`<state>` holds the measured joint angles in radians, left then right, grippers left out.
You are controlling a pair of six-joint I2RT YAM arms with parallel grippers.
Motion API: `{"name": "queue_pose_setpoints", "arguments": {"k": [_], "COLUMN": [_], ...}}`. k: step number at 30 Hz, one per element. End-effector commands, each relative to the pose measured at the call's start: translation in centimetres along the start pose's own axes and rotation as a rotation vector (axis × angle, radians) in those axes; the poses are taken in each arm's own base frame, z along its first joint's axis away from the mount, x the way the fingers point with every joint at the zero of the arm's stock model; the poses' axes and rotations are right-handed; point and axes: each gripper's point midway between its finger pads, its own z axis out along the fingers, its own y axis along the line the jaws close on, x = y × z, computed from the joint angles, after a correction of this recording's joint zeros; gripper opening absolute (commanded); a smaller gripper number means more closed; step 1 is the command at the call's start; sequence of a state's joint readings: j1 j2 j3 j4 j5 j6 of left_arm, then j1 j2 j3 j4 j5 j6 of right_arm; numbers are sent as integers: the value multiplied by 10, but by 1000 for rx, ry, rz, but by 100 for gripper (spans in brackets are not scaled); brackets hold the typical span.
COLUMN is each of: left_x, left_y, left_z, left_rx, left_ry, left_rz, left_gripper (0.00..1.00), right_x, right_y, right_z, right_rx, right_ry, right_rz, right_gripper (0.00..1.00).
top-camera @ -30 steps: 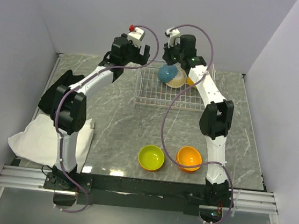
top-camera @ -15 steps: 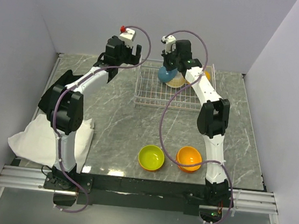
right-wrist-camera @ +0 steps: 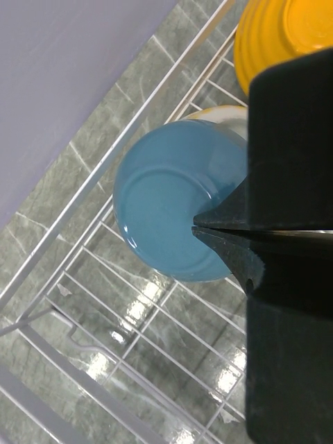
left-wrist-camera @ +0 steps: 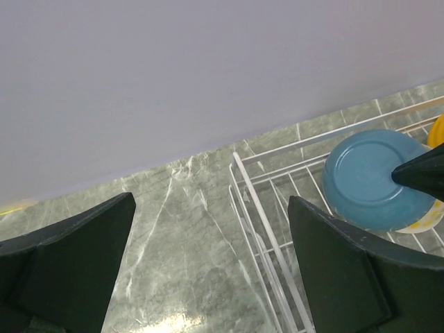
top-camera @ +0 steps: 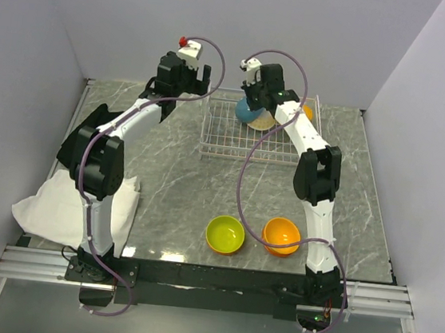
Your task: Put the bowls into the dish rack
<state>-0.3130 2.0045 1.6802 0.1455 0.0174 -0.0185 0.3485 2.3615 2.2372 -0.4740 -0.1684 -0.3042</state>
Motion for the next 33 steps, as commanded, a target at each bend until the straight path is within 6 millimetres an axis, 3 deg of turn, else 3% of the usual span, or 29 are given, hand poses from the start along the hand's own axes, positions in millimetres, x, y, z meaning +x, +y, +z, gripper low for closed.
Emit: {"name": "queue_pose_setpoints", "arguments": {"k": [1, 19, 33], "left_x": [-50, -46, -40], "left_y": [-4, -9, -11], "left_z": [-5, 5, 12], "left_rx": [11, 30, 35], "left_ry": [-114, -117, -113], "left_rz": [11, -8, -9], "left_gripper": [99, 99, 99], "right_x": [-1, 15, 9], "right_y": [-21, -61, -62], "right_z": [-10, -27, -38], "right_rx": [65, 177, 186], "right_ry": [4, 45, 35], "right_rz": [-2, 10, 4], "right_gripper": [0, 0, 0]}}
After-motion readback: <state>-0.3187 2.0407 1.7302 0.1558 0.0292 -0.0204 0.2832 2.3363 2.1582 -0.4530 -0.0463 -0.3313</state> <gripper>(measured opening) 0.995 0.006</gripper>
